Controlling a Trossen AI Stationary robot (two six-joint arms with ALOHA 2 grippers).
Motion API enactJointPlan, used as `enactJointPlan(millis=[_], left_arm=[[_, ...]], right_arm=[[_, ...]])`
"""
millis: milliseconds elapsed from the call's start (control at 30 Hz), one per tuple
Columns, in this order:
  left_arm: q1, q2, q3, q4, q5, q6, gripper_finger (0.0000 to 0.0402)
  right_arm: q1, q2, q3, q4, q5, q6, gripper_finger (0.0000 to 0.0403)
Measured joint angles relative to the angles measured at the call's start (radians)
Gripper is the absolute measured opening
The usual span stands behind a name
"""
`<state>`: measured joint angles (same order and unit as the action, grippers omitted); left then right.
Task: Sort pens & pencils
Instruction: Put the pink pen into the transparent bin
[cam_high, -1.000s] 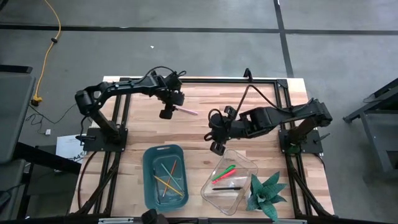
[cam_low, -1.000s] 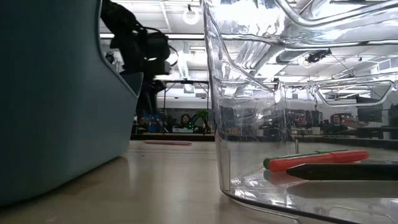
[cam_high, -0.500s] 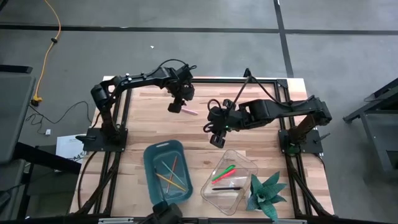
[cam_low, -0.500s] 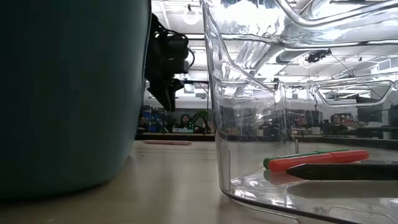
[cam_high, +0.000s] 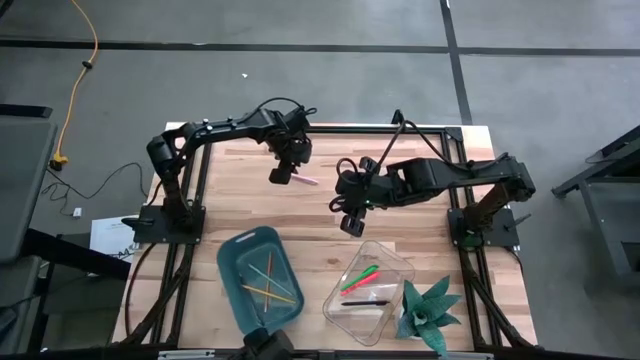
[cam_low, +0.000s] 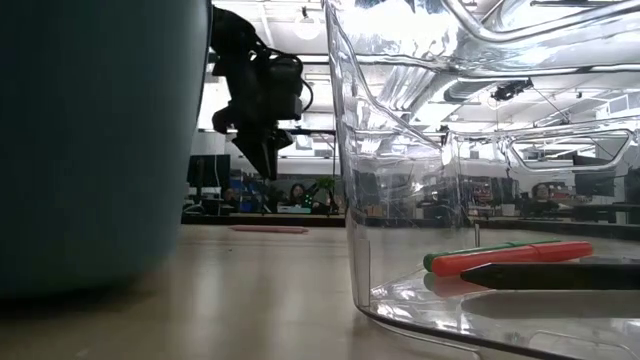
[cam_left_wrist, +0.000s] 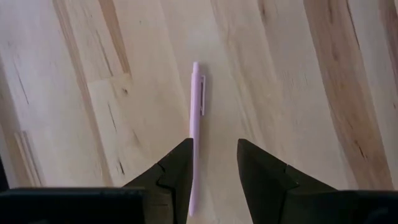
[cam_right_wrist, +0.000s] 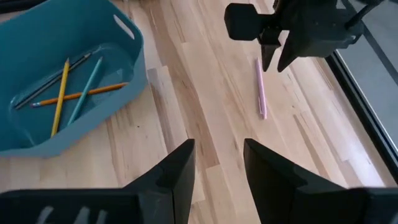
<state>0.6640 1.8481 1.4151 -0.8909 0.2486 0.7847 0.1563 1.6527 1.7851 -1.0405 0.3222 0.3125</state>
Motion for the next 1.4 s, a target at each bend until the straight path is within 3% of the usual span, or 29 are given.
enactJointPlan(millis=[633, 867, 1133, 1400], left_arm=[[-0.079, -0.003, 0.015, -0.037, -0.027, -0.033, 0.011], [-0.122, -0.001, 0.027, 0.028, -0.031, -0.054, 0.011], [-0.113, 0.076, 0.028, 0.026, -0.035, -0.145, 0.011], [-0.114, 0.135, 0.028, 0.019, -0.111, -0.204, 0.011]], right_arm=[[-0.006, 0.0, 0.0, -0.002, -0.012, -0.031, 0.0129], [-0.006, 0.0, 0.0, -0.002, -0.013, -0.052, 0.0129], [-0.006, 0.0, 0.0, -0.016, -0.018, -0.06, 0.0129], [-0.006, -0.022, 0.0, -0.052, -0.042, -0.06, 0.0129]])
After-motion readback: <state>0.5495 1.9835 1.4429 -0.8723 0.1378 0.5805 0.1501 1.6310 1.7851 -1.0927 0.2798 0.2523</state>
